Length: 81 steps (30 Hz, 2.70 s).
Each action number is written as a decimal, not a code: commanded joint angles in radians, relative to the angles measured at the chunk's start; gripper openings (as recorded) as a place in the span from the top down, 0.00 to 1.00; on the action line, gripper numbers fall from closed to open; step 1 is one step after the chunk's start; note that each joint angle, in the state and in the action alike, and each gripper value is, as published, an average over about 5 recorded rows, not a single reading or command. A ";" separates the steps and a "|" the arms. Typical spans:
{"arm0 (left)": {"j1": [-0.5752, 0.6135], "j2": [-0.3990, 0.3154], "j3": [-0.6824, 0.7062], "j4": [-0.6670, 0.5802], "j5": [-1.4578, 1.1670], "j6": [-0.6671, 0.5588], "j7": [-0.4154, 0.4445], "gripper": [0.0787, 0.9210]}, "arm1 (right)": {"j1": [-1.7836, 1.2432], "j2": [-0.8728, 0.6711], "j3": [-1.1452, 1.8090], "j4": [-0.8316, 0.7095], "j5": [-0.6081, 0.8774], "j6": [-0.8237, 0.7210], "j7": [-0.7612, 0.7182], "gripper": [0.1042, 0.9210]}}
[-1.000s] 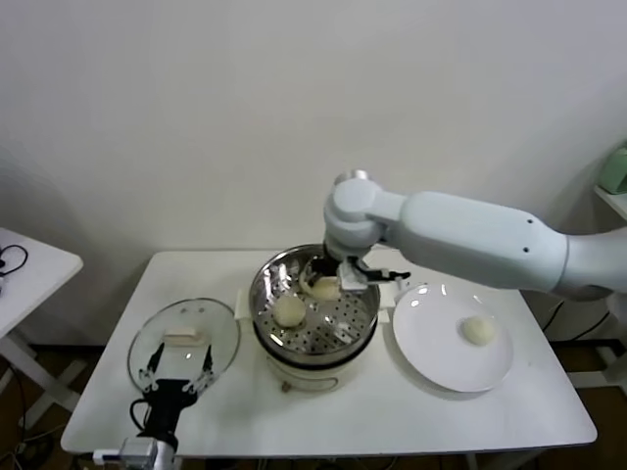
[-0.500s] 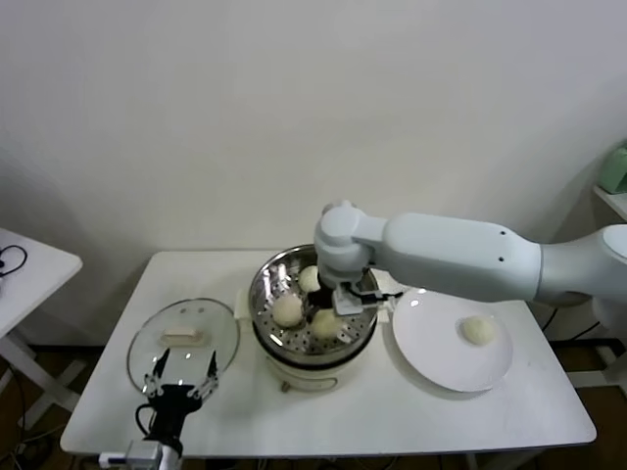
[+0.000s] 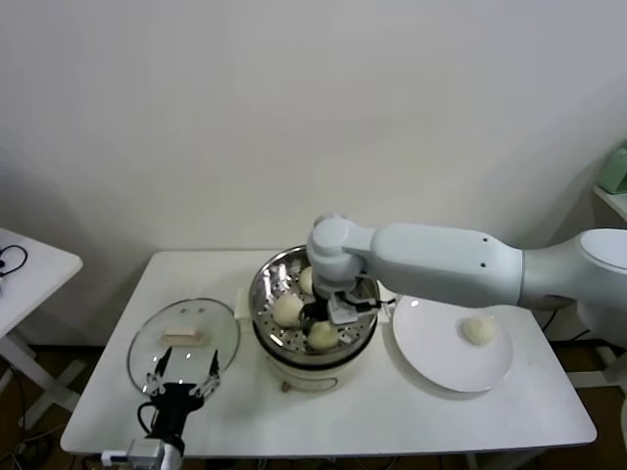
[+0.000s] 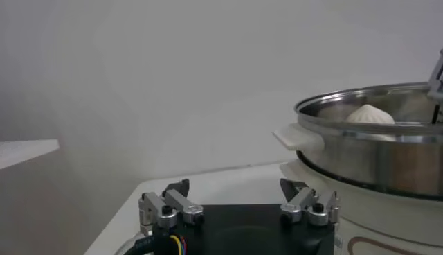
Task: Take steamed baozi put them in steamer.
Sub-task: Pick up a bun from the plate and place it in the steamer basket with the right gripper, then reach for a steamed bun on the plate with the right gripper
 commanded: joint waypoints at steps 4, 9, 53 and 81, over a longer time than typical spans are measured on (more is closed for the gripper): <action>0.002 0.000 0.000 0.001 0.000 0.004 -0.001 0.12 | -0.013 0.006 -0.003 -0.010 -0.005 0.017 0.003 0.30; 0.004 -0.002 0.000 0.000 0.001 0.007 -0.001 0.12 | -0.019 0.002 0.000 -0.007 -0.008 0.018 0.006 0.27; -0.049 0.077 0.057 -0.033 -0.005 0.057 0.006 0.12 | -0.165 -0.666 0.347 -0.233 0.390 -0.564 -0.027 0.12; -0.033 0.050 0.057 -0.035 0.011 0.059 0.005 0.12 | -0.435 -0.381 0.527 -0.631 -0.007 -0.420 -0.038 0.12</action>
